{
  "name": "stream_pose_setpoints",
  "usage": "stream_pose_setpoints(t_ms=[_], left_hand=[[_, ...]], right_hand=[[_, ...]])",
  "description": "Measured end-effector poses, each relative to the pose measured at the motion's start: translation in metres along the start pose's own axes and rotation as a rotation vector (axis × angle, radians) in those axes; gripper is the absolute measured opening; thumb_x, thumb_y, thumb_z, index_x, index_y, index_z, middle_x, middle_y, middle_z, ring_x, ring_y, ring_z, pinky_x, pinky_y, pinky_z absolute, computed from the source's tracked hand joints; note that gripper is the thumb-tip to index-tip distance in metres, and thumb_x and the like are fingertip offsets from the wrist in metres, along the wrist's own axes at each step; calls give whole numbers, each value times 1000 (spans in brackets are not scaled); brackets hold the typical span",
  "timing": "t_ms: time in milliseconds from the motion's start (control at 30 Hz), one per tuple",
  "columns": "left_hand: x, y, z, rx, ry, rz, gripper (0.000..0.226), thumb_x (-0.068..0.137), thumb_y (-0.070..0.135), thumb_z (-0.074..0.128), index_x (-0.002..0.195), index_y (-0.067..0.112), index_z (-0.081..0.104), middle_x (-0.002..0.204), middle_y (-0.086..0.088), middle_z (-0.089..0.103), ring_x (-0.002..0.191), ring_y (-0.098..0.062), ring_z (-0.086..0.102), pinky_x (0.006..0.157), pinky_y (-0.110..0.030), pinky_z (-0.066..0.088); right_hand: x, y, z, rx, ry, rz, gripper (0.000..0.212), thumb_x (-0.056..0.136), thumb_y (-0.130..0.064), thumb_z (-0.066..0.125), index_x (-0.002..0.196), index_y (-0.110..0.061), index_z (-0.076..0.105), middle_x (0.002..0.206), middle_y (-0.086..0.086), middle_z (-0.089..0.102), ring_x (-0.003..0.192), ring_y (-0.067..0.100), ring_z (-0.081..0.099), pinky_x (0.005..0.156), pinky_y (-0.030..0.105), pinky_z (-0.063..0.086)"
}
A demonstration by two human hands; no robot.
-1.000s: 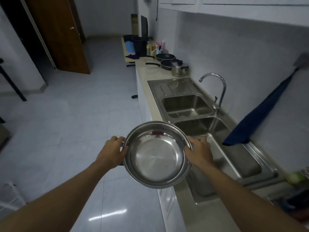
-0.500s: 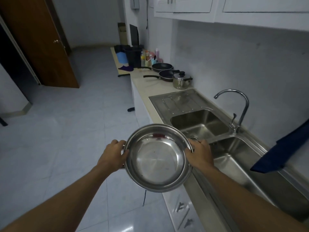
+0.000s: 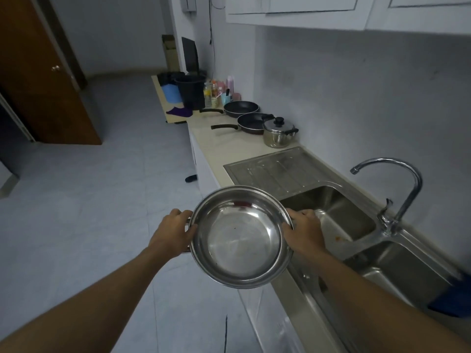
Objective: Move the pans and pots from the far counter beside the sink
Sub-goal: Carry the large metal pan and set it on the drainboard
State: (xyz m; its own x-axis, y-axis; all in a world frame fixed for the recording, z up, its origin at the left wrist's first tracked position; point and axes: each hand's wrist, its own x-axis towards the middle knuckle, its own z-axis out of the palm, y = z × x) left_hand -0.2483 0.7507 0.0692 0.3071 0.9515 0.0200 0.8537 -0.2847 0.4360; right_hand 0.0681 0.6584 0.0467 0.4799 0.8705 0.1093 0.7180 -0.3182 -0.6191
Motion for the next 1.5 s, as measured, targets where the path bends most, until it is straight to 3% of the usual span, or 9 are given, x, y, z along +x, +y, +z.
stream_pose_setpoints(t_ms=[300, 467, 667, 800, 1000, 1267, 1500], left_hand=[[149, -1, 3, 1, -22, 42, 33, 96, 35, 57, 125, 20, 62, 118, -9, 59, 104, -25, 59, 87, -36, 52], [226, 2, 15, -11, -81, 84, 33, 96, 35, 57, 126, 21, 62, 121, -8, 58, 105, -24, 60, 86, -33, 50], [327, 2, 29, -6, -162, 233, 33, 97, 32, 55, 127, 19, 63, 118, -12, 58, 107, -28, 61, 93, -41, 52], [394, 0, 36, 17, -247, 362, 32, 98, 28, 53, 126, 19, 63, 115, -13, 59, 108, -30, 59, 93, -43, 50], [473, 12, 52, 16, -352, 506, 31, 95, 30, 56, 122, 18, 66, 108, -18, 58, 102, -35, 59, 86, -38, 50], [536, 47, 90, 39, -463, 639, 31, 94, 30, 58, 123, 21, 64, 106, -17, 56, 102, -38, 59, 89, -41, 51], [593, 91, 124, 107, -514, 695, 33, 93, 29, 58, 123, 16, 64, 111, -21, 55, 104, -41, 60, 95, -46, 49]], right_hand=[[125, -10, 29, -6, -36, 114, 31, 86, -28, 59, 115, -31, 68, 125, 7, 48, 114, 30, 49, 96, 43, 47], [177, -8, 38, -24, -35, 173, 35, 85, -25, 57, 118, -31, 67, 121, 10, 49, 116, 32, 47, 95, 46, 48], [229, -5, 62, -47, 34, 254, 30, 85, -26, 57, 112, -33, 69, 113, 16, 58, 118, 35, 47, 98, 46, 46], [250, -7, 80, -32, 95, 347, 35, 86, -24, 61, 118, -35, 68, 118, 15, 58, 121, 32, 45, 99, 42, 45], [264, -10, 97, -46, 204, 500, 40, 85, -28, 65, 124, -34, 66, 107, 16, 63, 115, 33, 51, 98, 40, 44], [282, 8, 108, 24, 307, 697, 45, 80, -32, 67, 125, -35, 65, 124, 16, 56, 121, 36, 48, 106, 49, 40], [316, 37, 116, 80, 330, 816, 55, 79, -32, 72, 132, -24, 60, 134, 12, 53, 125, 34, 48, 108, 44, 39]])
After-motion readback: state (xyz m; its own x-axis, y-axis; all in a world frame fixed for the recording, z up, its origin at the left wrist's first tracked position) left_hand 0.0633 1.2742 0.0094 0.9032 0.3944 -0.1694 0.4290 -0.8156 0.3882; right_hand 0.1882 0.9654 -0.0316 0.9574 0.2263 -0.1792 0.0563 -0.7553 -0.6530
